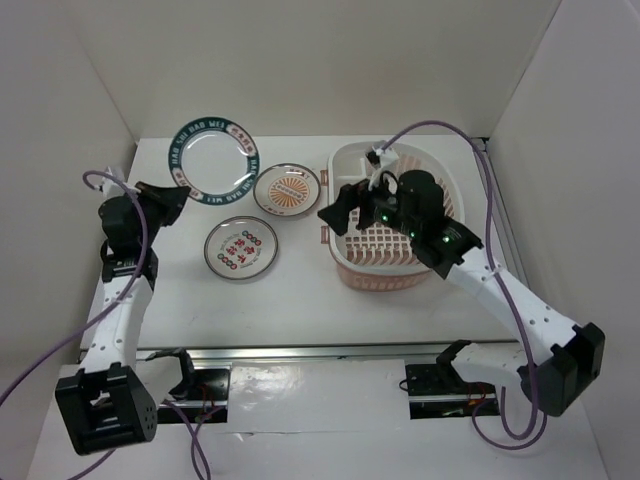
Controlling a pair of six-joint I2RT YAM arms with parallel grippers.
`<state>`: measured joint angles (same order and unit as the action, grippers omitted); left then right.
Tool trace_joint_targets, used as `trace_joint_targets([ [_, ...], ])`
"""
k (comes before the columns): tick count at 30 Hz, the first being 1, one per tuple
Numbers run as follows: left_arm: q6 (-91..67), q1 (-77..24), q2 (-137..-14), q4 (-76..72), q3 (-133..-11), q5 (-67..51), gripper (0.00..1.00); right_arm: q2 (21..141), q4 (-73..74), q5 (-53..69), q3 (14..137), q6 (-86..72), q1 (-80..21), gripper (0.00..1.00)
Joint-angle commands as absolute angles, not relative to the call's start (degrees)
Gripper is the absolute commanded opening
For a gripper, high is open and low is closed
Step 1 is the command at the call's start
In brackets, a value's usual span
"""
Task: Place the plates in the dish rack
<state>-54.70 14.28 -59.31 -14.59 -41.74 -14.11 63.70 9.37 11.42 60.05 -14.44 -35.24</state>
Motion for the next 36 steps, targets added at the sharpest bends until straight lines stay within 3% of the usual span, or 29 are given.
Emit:
trace_joint_targets([
  [1,-52.8,10.5,-55.0,-14.8,-41.0,-21.1,0.0,67.8,-1.5,23.2,68.5,-12.0,-32.9,1.0],
  [8,-51.2,7.0,-48.8,-11.9,-42.0,-28.8,0.0,76.9,-6.8,30.8,72.2,-10.6,-31.1,1.0],
  [18,-56.0,3.1,-45.8,-16.3,-42.6,-34.8,0.0,84.1,-9.3,29.3,73.4,-12.4,-31.1,0.98],
  [22,-57.2,1.3,-46.3,-19.5,-40.6,-35.4,0.0,85.2,-9.8,30.2,74.0,-13.8,-31.1,0.68],
  [26,-58.5,0.8,-46.3,-21.7,-39.5,-35.4,0.0,85.3,-10.5,31.7,74.6,-15.4,-31.1,0.2],
  [27,-58.5,0.8,-46.9,-21.7,-38.9,-35.4,0.0,85.3,-11.2,31.2,74.6,-16.0,-31.1,0.03],
  [30,-58.5,-0.4,-47.5,-19.3,-39.6,-34.2,0.0,84.7,-10.5,30.7,74.6,-16.8,-31.1,0.0],
  [31,-56.2,-0.4,-48.1,-17.2,-41.1,-33.5,0.07,83.7,-9.2,28.2,74.6,-17.4,-31.1,0.0],
  [32,-54.7,-0.4,-48.1,-14.8,-42.1,-32.7,0.29,82.7,-8.0,26.1,74.6,-17.4,-31.1,0.0],
  [36,-45.3,-1.8,-47.6,1.8,-49.1,-28.1,0.54,75.5,1.6,7.1,74.6,-15.8,-32.7,0.0],
])
